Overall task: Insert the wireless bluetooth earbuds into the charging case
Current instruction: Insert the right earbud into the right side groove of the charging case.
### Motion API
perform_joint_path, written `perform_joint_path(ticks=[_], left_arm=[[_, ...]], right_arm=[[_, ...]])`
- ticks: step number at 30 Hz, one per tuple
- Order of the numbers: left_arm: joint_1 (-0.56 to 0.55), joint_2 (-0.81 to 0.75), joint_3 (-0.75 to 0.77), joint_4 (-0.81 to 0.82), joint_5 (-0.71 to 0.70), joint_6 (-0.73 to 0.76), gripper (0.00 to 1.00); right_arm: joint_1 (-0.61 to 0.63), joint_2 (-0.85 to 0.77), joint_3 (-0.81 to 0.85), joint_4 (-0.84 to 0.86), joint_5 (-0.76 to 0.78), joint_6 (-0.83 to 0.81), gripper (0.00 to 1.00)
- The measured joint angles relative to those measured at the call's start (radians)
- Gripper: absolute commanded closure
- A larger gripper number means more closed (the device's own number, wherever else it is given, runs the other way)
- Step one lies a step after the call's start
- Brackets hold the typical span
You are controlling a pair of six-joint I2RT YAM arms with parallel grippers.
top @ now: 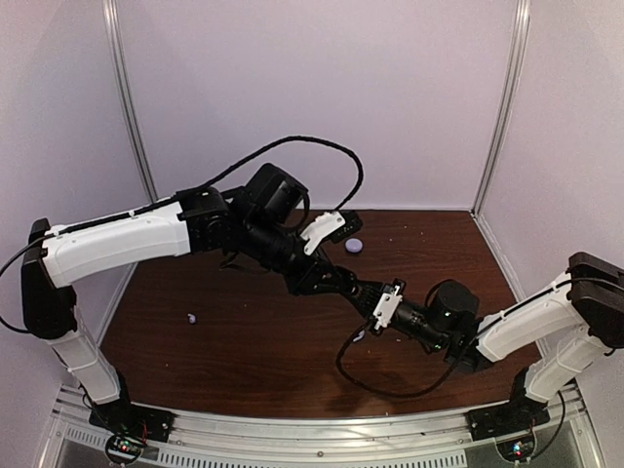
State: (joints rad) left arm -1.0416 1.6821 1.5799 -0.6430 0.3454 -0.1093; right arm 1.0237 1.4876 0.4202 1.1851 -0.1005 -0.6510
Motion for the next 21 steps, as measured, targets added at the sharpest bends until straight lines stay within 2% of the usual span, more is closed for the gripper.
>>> perform_joint_path(ticks=[13, 21], left_arm=[[-0.014, 0.058, 0.058, -0.073, -0.081, 0.003, 0.91], [-0.016, 0.07, 0.081, -0.094, -0.101, 0.002, 0.78]], right_arm=[[0.0, 0.029, 0.017, -0.037, 0.019, 0.035, 1.0], [0.003, 0.029, 0.017, -0.038, 0.02, 0.076, 1.0]])
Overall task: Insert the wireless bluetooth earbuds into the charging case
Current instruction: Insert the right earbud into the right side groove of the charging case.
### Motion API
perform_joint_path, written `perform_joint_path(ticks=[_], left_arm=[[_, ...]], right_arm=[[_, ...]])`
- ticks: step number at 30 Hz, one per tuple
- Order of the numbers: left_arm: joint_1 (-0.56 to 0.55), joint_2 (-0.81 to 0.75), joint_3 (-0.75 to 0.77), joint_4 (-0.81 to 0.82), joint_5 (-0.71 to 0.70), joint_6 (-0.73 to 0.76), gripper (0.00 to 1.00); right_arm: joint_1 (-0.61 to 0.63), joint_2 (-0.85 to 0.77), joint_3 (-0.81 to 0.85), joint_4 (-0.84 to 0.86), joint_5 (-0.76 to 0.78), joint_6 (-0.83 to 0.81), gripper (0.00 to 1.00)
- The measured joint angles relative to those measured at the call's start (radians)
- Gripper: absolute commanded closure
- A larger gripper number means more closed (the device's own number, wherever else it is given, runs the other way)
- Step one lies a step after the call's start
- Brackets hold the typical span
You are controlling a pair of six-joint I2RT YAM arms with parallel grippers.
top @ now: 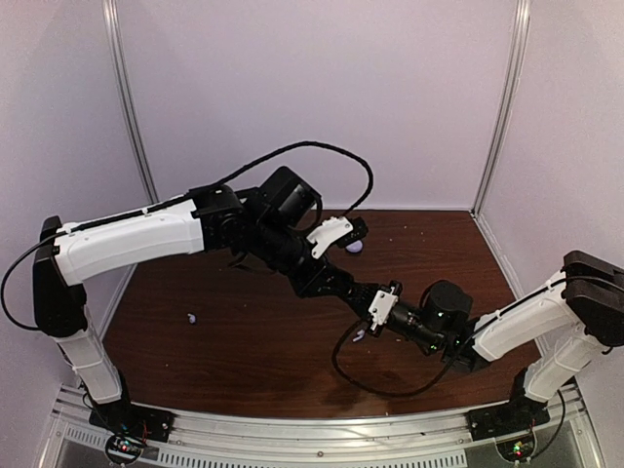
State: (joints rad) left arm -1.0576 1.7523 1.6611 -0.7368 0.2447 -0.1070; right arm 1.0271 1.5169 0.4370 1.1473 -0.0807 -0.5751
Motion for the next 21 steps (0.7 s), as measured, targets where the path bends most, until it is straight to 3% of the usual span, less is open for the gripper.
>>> perform_joint_path(ticks=[8, 21], left_arm=[[-0.007, 0.0, 0.013, -0.007, -0.003, 0.0, 0.67], [-0.017, -0.001, 0.02, -0.018, -0.007, -0.001, 0.65]], right_arm=[[0.0, 0.0, -0.001, 0.012, 0.001, 0.045, 1.0], [0.0, 0.0, -0.024, 0.061, 0.004, 0.089, 1.0]])
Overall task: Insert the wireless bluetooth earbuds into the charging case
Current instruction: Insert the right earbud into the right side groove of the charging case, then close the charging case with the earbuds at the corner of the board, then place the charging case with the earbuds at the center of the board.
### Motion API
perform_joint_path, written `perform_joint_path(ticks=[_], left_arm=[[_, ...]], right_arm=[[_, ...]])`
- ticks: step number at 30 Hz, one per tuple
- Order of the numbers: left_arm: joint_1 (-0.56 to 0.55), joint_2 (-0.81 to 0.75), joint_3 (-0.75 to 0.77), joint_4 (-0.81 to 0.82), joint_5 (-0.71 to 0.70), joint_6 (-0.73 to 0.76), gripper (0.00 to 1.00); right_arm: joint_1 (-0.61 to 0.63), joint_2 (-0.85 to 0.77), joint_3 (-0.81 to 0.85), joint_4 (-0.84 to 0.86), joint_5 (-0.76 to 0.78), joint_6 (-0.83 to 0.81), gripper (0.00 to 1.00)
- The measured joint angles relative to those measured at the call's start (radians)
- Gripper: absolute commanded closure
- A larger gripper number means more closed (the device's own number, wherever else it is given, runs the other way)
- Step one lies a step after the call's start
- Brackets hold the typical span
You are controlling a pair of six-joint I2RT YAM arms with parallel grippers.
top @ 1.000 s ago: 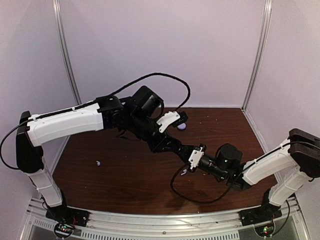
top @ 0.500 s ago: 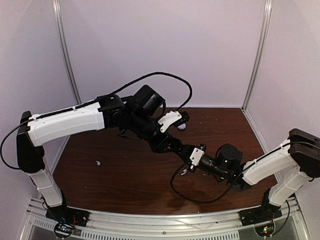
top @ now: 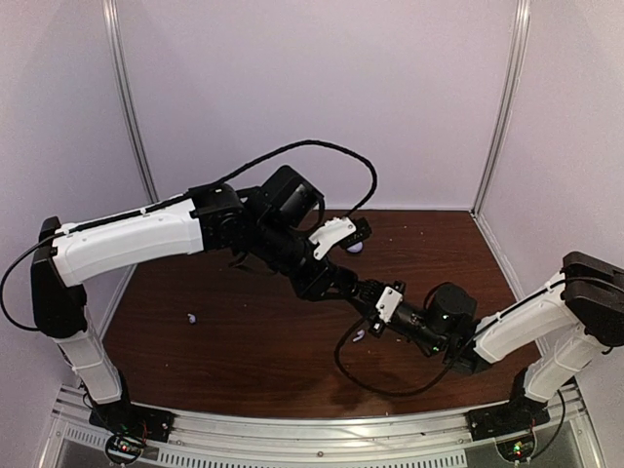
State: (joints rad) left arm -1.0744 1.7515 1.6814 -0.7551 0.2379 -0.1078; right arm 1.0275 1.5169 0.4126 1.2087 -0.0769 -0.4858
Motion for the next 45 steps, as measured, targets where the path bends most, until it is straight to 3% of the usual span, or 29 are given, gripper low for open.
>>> perform_joint_path(ticks=[7, 16, 20, 25, 26, 35, 45], left_arm=[[-0.002, -0.003, 0.018, -0.013, 0.004, -0.006, 0.62], [0.008, -0.025, 0.032, -0.019, -0.005, -0.012, 0.48], [0.008, -0.07, 0.028, 0.005, -0.028, -0.014, 0.33], [0.008, -0.21, -0.067, 0.114, -0.076, -0.014, 0.04], [0.008, -0.246, -0.098, 0.145, -0.087, -0.013, 0.03], [0.009, -0.417, -0.354, 0.395, -0.153, -0.01, 0.02], [0.048, -0.404, -0.406, 0.51, -0.222, -0.053, 0.02]], right_arm=[[0.0, 0.0, -0.021, 0.038, 0.0, 0.029, 1.0], [0.008, 0.0, -0.048, 0.114, -0.021, 0.089, 1.0], [0.008, -0.008, -0.064, 0.13, -0.044, 0.129, 1.0], [-0.012, -0.049, -0.078, 0.137, -0.101, 0.209, 1.0], [-0.019, -0.06, -0.08, 0.138, -0.114, 0.231, 1.0], [-0.084, -0.155, -0.088, 0.097, -0.272, 0.427, 1.0], [-0.21, -0.179, -0.059, -0.057, -0.37, 0.645, 1.0]])
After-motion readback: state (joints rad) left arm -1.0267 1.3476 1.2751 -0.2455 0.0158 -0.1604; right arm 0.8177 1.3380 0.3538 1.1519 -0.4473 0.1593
